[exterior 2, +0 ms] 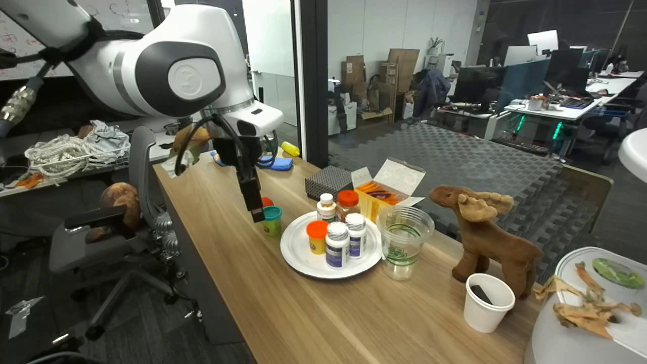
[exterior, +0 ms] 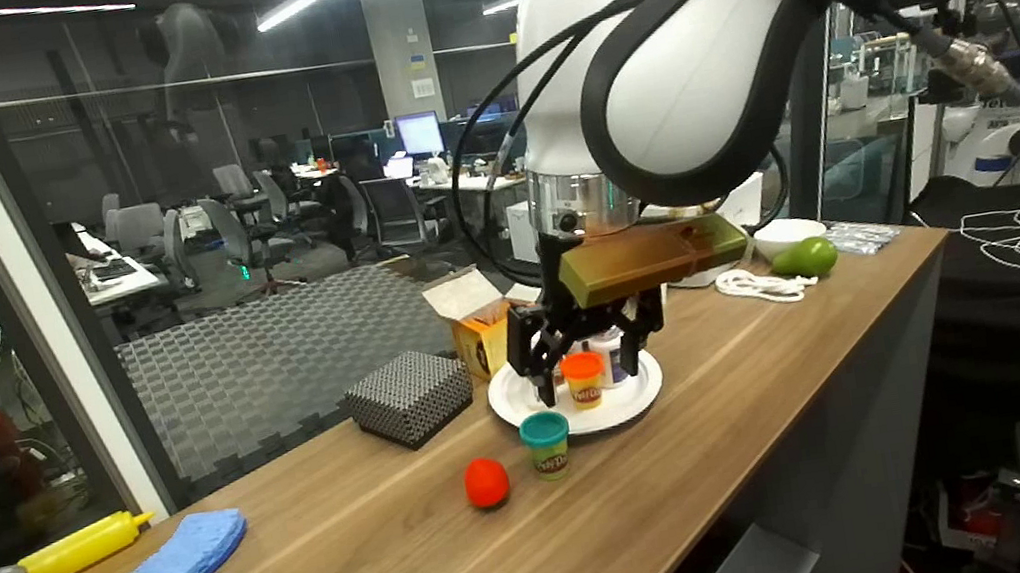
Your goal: Put three bottles on the white plate then stack clear cups together then put the rest of the bottles on the white plate
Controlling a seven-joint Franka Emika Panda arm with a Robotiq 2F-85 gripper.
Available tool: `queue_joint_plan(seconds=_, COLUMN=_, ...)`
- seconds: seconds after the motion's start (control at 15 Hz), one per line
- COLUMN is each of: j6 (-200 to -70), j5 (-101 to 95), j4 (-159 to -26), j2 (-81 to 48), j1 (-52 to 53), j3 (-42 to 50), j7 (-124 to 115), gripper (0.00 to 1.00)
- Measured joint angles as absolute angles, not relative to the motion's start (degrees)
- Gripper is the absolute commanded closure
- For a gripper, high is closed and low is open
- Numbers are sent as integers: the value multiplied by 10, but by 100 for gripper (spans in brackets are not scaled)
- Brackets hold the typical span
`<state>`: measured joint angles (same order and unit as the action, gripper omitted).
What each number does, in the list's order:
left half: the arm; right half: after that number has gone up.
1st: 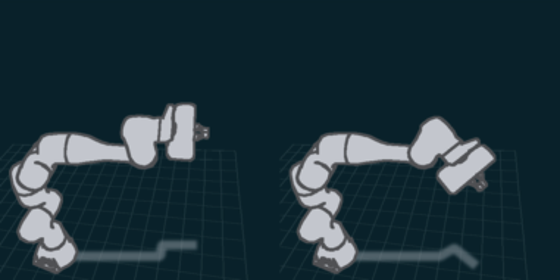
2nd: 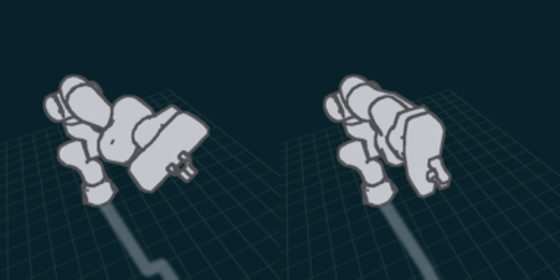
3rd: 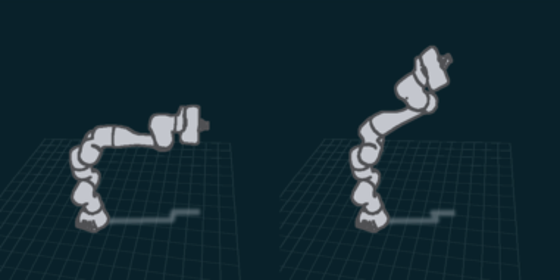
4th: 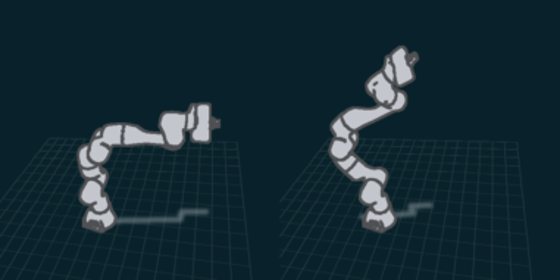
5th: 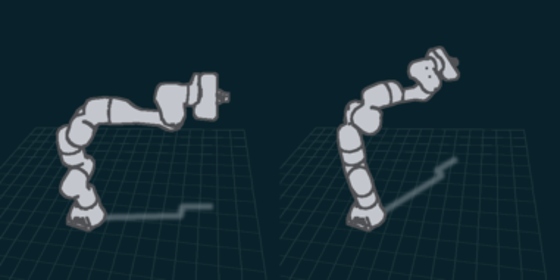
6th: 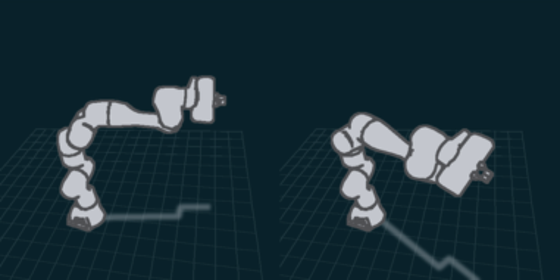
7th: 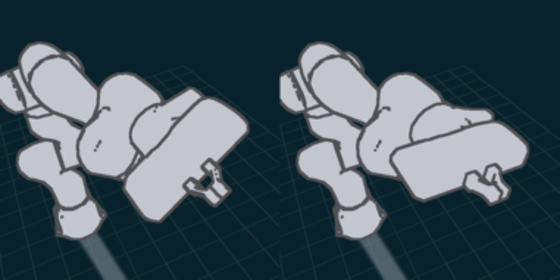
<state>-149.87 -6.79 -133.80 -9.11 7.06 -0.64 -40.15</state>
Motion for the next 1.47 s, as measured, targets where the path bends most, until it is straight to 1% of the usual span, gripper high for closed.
queue_joint_plan(seconds=0.6, j6=-1550, j5=26, j4=-1309, j2=-153, j1=70, j3=-13, j7=-377, gripper=0)
queue_joint_plan(seconds=1.07, j6=-1552, j5=48, j4=-1268, j2=-197, j1=70, j3=-13, j7=-365, gripper=0)
queue_joint_plan(seconds=1.13, j6=-1552, j5=48, j4=-1262, j2=-203, j1=71, j3=-13, j7=-365, gripper=25)
queue_joint_plan(seconds=1.2, j6=-1552, j5=48, j4=-1257, j2=-209, j1=71, j3=-13, j7=-365, gripper=27)
queue_joint_plan(seconds=1.47, j6=-1551, j5=48, j4=-1240, j2=-226, j1=74, j3=-11, j7=-365, gripper=58)
